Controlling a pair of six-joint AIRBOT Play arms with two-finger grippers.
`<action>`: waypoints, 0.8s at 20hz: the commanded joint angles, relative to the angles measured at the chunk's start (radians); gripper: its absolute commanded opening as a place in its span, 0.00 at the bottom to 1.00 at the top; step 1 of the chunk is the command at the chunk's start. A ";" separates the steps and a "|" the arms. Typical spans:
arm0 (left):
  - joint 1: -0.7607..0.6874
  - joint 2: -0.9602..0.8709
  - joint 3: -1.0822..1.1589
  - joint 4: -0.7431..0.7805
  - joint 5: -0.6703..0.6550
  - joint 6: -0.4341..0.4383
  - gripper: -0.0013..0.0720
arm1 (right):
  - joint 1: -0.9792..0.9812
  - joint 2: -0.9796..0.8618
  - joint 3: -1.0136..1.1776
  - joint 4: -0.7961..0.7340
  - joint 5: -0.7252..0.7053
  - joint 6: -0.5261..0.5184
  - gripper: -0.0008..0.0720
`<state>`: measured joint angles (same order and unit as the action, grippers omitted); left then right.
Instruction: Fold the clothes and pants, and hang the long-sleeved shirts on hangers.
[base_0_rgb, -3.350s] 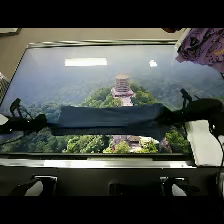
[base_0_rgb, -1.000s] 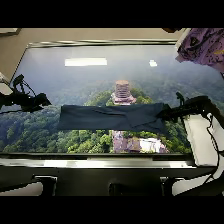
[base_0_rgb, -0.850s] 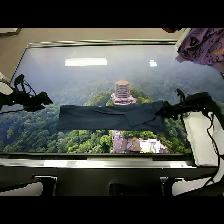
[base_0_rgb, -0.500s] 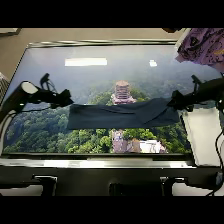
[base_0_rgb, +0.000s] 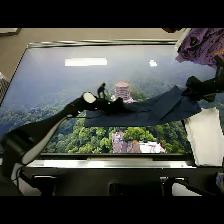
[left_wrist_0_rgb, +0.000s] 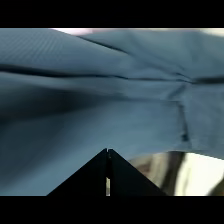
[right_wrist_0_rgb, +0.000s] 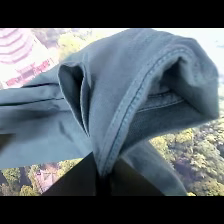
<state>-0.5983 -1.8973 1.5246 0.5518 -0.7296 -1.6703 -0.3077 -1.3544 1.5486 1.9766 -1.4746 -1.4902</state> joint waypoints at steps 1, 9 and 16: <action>-0.136 -0.175 0.220 -0.093 0.051 -0.068 0.03 | 0.001 0.048 0.020 -0.019 -0.022 0.023 0.04; -0.247 -0.414 0.518 -0.119 0.092 -0.246 0.03 | 0.001 0.064 0.024 -0.024 -0.051 0.040 0.04; -0.129 -0.339 0.517 0.049 -0.113 -0.243 0.03 | 0.002 0.064 0.024 -0.031 -0.031 0.040 0.04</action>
<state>-0.7776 -2.2692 2.0342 0.4919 -0.7284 -1.9038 -0.3077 -1.2911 1.5715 1.9469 -1.5188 -1.4494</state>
